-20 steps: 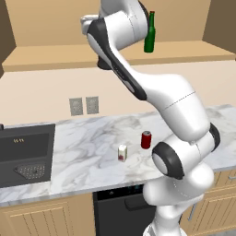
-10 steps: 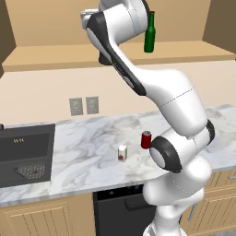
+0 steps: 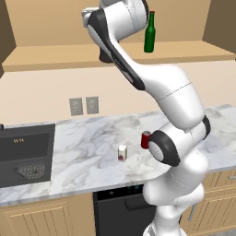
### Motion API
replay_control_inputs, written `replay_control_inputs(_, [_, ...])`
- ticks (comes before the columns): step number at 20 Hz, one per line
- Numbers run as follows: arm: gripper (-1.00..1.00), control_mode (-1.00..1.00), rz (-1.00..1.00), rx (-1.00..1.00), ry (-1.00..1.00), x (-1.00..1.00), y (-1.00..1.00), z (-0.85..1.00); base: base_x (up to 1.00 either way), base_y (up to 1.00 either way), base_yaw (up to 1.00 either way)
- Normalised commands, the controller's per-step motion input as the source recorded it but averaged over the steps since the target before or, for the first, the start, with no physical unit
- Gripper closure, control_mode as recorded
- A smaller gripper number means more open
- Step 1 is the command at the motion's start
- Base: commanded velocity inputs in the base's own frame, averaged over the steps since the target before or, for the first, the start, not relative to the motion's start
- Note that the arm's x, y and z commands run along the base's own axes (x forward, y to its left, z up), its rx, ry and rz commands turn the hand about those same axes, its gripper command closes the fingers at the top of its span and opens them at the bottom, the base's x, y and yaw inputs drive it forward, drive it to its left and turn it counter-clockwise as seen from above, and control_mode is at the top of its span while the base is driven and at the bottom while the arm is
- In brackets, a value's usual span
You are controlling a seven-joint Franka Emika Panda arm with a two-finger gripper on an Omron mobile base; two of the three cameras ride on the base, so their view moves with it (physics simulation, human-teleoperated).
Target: Sort all alcoholic drinks to one cabinet, and non-alcoholic drinks to the other.
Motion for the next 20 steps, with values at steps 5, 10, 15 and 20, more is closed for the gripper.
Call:
replay_control_inputs(5, [1.0, -1.0, 0.0, 0.0, 0.0, 0.24, -0.01, -0.01, 0.0, 0.0, 0.0])
replay_control_inputs(10, [1.0, -1.0, 0.0, 0.0, 0.0, 0.24, 0.0, -0.03, 0.0, 0.0, 0.0])
replay_control_inputs(15, [1.0, -1.0, 0.0, 0.0, 0.0, 0.22, 0.0, -0.06, 0.0, 0.0, 0.0])
replay_control_inputs(20, [1.0, -1.0, 0.0, 0.0, 0.0, 0.19, 0.0, -0.05, 0.0, 0.0, 0.0])
